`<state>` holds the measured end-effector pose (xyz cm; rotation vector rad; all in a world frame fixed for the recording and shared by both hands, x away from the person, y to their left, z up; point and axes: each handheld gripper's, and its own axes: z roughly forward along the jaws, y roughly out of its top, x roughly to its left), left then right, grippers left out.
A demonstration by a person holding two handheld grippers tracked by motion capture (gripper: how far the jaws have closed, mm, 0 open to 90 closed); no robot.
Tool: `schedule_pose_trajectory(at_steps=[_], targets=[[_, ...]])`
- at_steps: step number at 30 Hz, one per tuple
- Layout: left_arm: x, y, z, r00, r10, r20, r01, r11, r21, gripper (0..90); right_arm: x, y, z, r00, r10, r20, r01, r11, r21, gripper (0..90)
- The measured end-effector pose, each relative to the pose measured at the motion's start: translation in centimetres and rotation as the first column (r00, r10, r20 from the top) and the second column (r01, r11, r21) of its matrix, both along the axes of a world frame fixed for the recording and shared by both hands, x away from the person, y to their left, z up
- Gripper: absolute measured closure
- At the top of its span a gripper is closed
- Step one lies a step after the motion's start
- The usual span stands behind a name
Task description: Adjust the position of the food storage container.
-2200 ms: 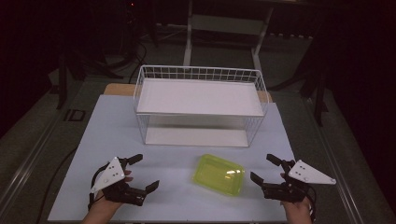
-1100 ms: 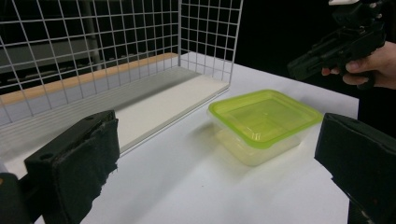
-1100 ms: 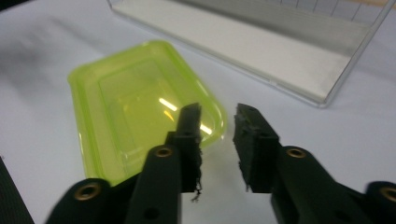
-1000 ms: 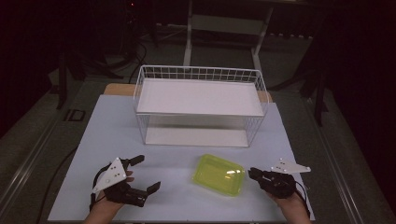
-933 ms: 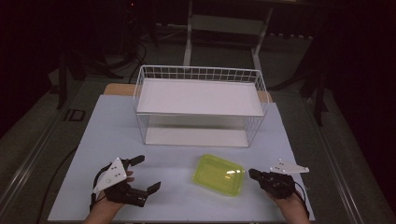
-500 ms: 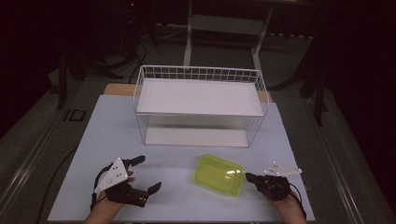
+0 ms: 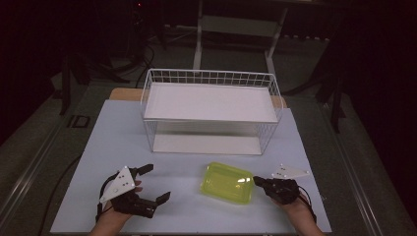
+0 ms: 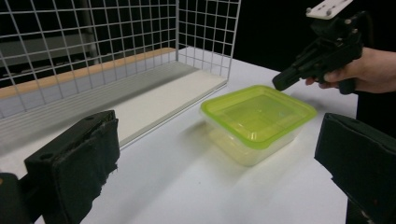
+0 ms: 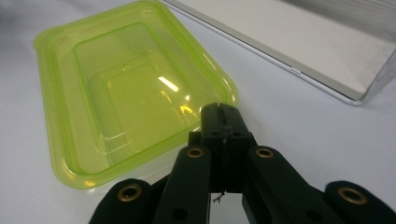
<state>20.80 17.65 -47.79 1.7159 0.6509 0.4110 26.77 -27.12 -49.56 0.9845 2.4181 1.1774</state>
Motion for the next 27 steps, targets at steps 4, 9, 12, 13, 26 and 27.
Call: schedule_pose_trajectory(at_steps=[4,9,12,13,26,27], targets=[[0.1,-0.3,-0.1,0.9999,-0.01,-0.002,0.01,0.9999,0.009,0.4,0.6,0.4,-0.1,1.0,-0.005,0.003,0.005,1.0,-0.009,90.0],[0.0,-0.3,-0.1,0.9999,-0.012,-0.002,0.012,0.9999,0.011,0.4,1.4,1.1,-0.1,1.0,0.004,0.002,-0.004,1.0,-0.002,90.0],[0.0,-0.3,-0.1,1.0,-0.008,-0.004,0.008,0.9999,0.006,0.4,1.9,1.6,-0.1,1.0,0.006,0.002,-0.006,1.0,-0.003,90.0],[0.0,-0.3,-0.1,1.0,-0.009,-0.005,0.009,0.9999,0.006,0.4,2.1,1.9,-0.1,0.9999,0.011,0.004,-0.011,1.0,-0.004,90.0],[0.0,-0.3,-0.2,0.9999,-0.009,-0.009,0.009,0.9999,0.014,0.4,3.1,3.6,-0.1,0.999,0.043,0.012,-0.043,0.999,-0.014,90.0],[-0.1,-0.3,-0.3,0.9999,-0.009,-0.009,0.009,0.9999,0.013,0.4,3.1,3.6,-0.1,0.9991,0.04,0.014,-0.04,0.999,-0.011,90.0]])
